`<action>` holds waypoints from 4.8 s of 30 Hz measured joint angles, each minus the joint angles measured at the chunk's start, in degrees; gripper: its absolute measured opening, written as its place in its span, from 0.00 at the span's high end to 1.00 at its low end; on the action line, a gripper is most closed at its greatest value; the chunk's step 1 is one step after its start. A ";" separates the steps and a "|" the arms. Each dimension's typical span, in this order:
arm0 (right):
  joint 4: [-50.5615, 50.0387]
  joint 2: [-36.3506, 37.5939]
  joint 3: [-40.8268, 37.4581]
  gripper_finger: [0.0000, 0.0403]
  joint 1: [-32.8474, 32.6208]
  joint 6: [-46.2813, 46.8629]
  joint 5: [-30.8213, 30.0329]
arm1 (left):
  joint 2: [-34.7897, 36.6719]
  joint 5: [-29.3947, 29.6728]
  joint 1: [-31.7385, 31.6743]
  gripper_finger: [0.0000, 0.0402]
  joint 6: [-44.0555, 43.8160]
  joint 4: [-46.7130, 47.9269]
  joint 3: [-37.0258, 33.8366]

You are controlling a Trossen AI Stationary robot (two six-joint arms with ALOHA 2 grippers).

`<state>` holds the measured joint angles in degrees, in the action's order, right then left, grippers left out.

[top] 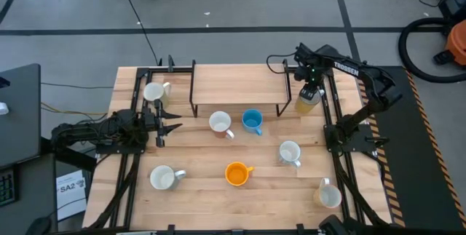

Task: Place coffee mugs
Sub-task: Put the light yellow mug on the shelf

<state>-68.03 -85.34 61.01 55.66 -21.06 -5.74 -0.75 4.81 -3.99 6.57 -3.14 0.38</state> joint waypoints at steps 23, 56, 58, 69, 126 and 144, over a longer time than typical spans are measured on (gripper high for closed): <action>-4.73 2.32 -0.08 0.93 -0.02 0.57 0.44 | 0.01 -0.01 -0.01 0.64 0.02 0.00 0.00; -21.90 7.45 30.60 0.93 -0.76 7.54 4.66 | 0.00 0.01 0.00 0.64 0.00 0.01 -0.01; -22.25 7.45 33.92 0.93 -0.76 7.53 4.50 | 0.00 0.01 -0.01 0.64 0.00 -0.01 0.00; -21.64 7.23 46.27 0.93 -1.16 12.69 7.35 | 0.00 0.01 -0.01 0.64 0.04 -0.01 -0.01; -21.99 -20.44 60.98 0.92 -7.80 18.58 8.13 | 0.02 -0.01 0.00 0.64 0.00 0.01 0.00; -21.99 -20.44 60.96 0.92 -8.26 19.23 8.36 | 0.00 0.01 -0.02 0.64 0.00 0.02 0.00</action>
<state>-90.02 -105.78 121.97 47.40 -1.83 2.61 -0.75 4.82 -4.01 6.57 -3.12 0.38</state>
